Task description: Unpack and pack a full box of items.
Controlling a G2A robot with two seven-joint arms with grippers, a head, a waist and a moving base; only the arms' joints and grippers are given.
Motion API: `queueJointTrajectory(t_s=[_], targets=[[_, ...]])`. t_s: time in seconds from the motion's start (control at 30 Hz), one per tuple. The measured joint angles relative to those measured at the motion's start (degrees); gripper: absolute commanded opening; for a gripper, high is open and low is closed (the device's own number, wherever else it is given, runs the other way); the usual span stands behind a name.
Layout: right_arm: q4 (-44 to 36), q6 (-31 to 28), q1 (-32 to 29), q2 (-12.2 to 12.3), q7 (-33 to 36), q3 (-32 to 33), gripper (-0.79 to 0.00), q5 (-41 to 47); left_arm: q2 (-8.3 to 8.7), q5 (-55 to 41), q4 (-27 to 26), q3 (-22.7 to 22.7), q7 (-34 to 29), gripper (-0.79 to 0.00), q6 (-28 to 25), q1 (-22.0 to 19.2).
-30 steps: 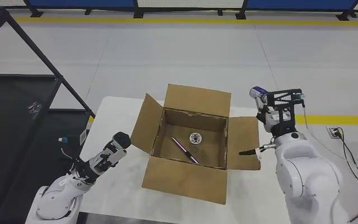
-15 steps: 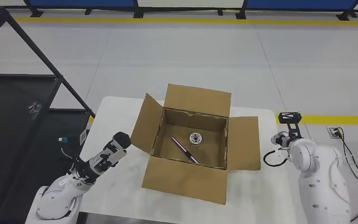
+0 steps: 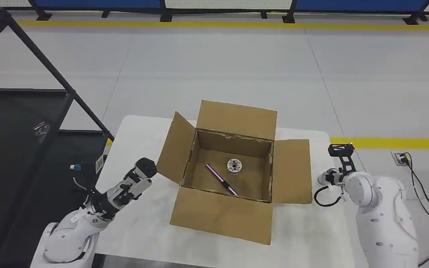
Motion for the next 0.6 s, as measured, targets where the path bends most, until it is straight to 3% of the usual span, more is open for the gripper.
queueJointTrajectory(t_s=[0.17,0.27,0.43,0.5,0.6], targets=[[-2.0,0.38,0.27,0.25,0.5,-0.26,0.0,0.14,0.0,0.0,0.0,0.0,0.0,0.0,0.0,0.0],[-7.18,2.07,-0.27,0.33,-2.87,-0.27,0.0,-0.81,0.0,0.0,0.0,0.0,0.0,0.0,0.0,0.0],[-29.99,5.82,-7.3,-0.6,-18.08,-2.82,0.0,6.49,0.0,0.19,-0.41,0.1,0.39,0.0,0.23,0.16],[-38.24,4.08,-9.95,-0.97,-20.27,-6.77,0.0,10.01,0.01,1.18,-1.34,0.23,1.57,0.0,0.66,0.64],[-42.95,-0.48,-10.79,-1.34,-17.5,-14.68,0.0,13.47,0.03,2.57,-1.77,0.23,3.79,0.0,0.88,1.3]])
